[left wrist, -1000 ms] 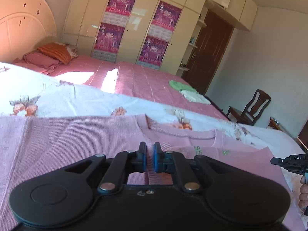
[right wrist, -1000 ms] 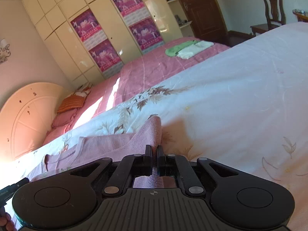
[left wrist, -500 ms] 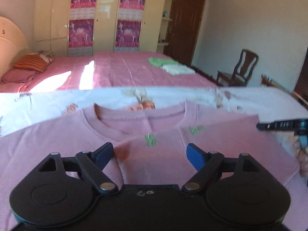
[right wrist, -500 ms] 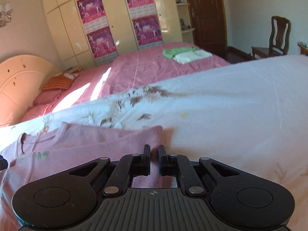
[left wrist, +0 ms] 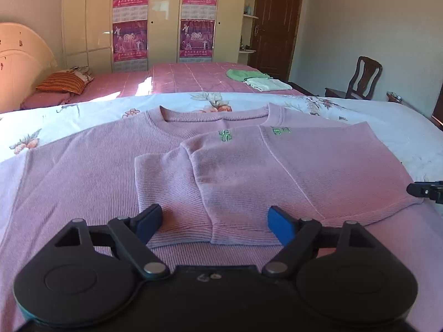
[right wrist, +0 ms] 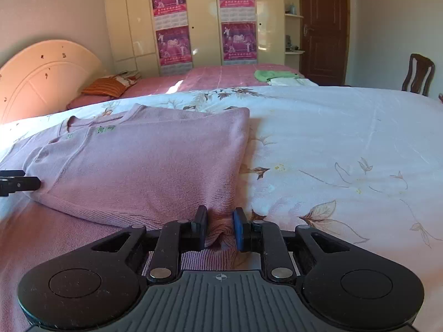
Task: Fold small clothes
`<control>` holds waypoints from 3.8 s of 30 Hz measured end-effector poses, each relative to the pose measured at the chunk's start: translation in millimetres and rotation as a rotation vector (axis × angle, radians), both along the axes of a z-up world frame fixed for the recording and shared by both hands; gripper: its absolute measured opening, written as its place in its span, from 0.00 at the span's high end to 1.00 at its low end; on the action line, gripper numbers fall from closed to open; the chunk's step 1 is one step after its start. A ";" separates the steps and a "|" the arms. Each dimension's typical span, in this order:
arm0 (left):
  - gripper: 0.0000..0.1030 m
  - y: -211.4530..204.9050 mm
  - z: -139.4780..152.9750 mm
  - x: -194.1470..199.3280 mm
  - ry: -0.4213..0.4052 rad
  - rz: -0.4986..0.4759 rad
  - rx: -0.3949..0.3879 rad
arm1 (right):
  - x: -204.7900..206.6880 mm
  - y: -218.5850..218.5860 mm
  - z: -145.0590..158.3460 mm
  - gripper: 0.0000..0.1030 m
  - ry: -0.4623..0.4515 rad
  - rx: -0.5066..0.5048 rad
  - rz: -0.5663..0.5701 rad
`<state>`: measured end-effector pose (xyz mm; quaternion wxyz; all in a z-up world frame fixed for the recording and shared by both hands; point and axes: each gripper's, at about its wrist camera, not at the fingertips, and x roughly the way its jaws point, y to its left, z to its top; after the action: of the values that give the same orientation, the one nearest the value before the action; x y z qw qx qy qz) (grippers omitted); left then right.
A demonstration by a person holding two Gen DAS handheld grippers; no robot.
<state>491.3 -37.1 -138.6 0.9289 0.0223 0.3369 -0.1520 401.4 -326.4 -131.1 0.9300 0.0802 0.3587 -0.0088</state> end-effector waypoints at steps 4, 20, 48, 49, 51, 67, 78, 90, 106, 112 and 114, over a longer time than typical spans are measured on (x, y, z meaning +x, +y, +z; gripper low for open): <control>0.12 -1.4 -3.1 2.0 0.054 -0.010 0.010 | -7.6 6.1 7.2 0.82 -0.026 0.018 0.001; 0.14 157.5 28.0 -131.7 -0.050 0.335 -0.196 | -72.8 9.1 24.1 0.82 -0.011 0.273 -0.160; 0.41 464.4 -12.3 -143.0 -0.135 0.947 -0.807 | -10.3 130.2 41.9 0.82 0.015 0.344 -0.208; 0.41 466.7 -12.3 -139.9 -0.138 0.946 -0.810 | -10.8 130.7 43.6 0.82 0.017 0.337 -0.212; 0.40 471.6 -13.5 -136.5 -0.147 0.952 -0.838 | -12.7 128.9 45.9 0.82 0.015 0.328 -0.220; 0.89 444.0 10.0 -119.4 -0.151 0.925 -0.732 | -7.4 108.9 36.2 0.82 0.020 0.334 -0.215; 0.89 211.8 59.6 -50.7 -0.117 0.343 -0.487 | -3.9 76.7 29.0 0.82 -0.015 0.370 -0.191; 0.88 13.5 24.0 6.8 0.038 0.067 -0.289 | 4.8 37.6 41.8 0.82 -0.036 0.422 -0.168; 0.41 113.2 38.8 -102.2 -0.060 0.244 -0.075 | 44.4 97.0 13.4 0.37 0.053 0.607 0.023; 0.45 155.7 22.0 -91.7 0.025 0.294 0.006 | 76.8 120.9 -2.8 0.80 0.122 0.598 0.050; 0.50 159.3 18.0 -83.4 0.033 0.306 0.041 | 82.5 122.9 2.1 0.82 0.117 0.571 0.071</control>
<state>407.9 122.2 -120.6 0.9350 -0.0128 0.3544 -0.0022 483.8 -203.6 -129.1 0.8471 0.3257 0.4023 0.1204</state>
